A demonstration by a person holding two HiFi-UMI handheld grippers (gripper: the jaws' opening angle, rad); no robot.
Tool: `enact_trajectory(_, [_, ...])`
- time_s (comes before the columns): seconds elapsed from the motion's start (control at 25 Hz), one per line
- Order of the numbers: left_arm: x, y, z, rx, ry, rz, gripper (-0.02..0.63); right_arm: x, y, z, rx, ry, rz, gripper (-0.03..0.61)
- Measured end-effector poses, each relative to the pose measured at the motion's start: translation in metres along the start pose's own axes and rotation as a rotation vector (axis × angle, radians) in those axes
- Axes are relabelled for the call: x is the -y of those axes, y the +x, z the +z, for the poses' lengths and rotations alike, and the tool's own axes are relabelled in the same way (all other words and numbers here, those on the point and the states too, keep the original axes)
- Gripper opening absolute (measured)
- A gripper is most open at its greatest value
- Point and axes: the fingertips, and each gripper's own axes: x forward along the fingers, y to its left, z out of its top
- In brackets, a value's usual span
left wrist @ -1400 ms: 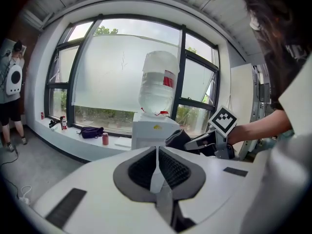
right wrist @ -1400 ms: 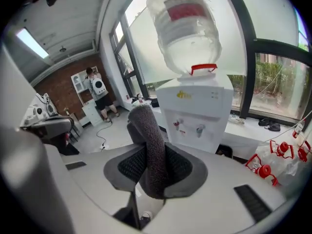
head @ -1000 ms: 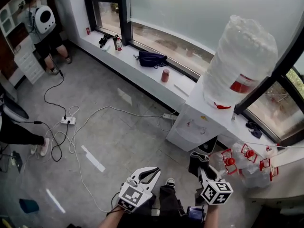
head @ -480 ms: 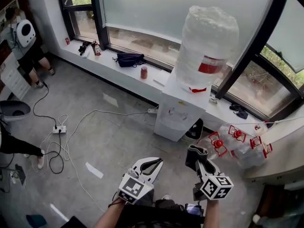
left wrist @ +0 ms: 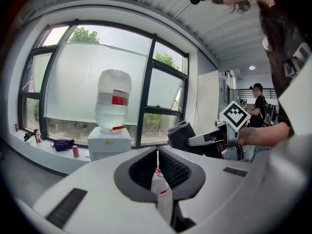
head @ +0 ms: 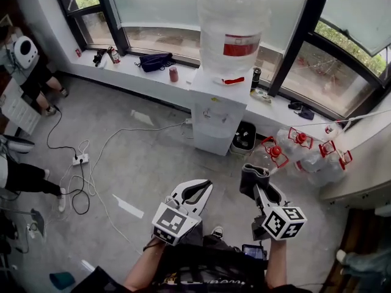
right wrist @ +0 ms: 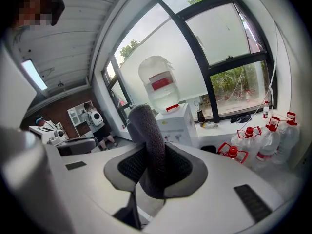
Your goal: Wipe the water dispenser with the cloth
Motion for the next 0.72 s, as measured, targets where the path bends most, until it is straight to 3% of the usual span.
enact_trajectory(0.44, [0.096,-0.002,0.0,0.012,0.031,-0.021,0.02,0.029,-0.077,-0.018,0.03,-0.041,0.009,0.107])
enact_trajectory(0.72, [0.134,0.0,0.004,0.022,0.061,-0.043,0.02,0.039,-0.099,-0.023,0.038,-0.056,0.031,0.107])
